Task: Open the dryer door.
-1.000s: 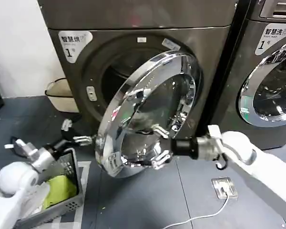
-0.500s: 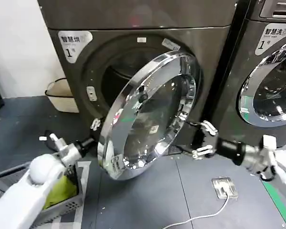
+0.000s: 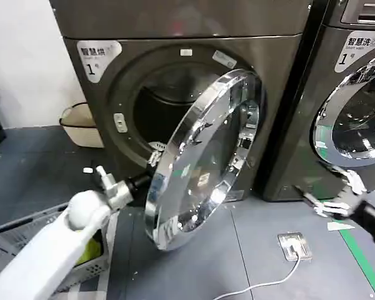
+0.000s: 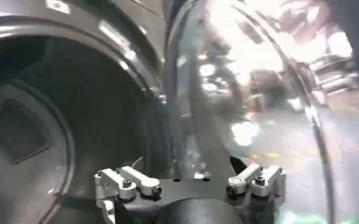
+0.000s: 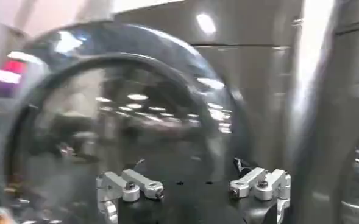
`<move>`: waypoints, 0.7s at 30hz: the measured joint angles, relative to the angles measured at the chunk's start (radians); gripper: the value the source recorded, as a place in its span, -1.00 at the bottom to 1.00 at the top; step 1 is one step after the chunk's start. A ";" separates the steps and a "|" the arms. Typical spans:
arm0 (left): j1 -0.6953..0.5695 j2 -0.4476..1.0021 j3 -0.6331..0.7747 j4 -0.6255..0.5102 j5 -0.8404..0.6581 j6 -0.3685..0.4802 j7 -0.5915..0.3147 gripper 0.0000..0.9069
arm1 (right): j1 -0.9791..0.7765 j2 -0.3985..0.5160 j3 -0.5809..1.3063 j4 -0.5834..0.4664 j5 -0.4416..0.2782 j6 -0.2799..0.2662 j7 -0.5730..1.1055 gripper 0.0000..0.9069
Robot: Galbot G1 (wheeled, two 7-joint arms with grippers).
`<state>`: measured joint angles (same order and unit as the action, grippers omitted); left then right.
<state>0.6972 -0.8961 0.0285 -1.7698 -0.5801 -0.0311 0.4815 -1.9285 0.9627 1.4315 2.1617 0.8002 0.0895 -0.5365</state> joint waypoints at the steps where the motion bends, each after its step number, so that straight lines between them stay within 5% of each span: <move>1: -0.010 -0.007 0.016 0.005 0.002 -0.001 0.000 1.00 | -0.013 0.027 0.019 0.000 -0.011 0.007 0.015 1.00; 9: -0.111 -0.084 0.144 0.060 0.023 -0.018 0.000 1.00 | -0.060 0.246 0.144 -0.022 -0.113 0.016 0.148 1.00; 14: -0.173 -0.133 0.209 0.092 0.027 -0.021 -0.004 1.00 | -0.047 0.335 0.238 -0.054 -0.146 -0.037 0.259 1.00; 21: -0.251 -0.198 0.293 0.147 0.037 -0.032 -0.007 1.00 | 0.009 0.396 0.414 -0.147 -0.315 -0.150 0.463 1.00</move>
<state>0.4460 -1.0939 0.3217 -1.6224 -0.5428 -0.0628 0.4745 -1.9196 1.3585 1.8450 2.0147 0.4856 -0.0600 -0.0732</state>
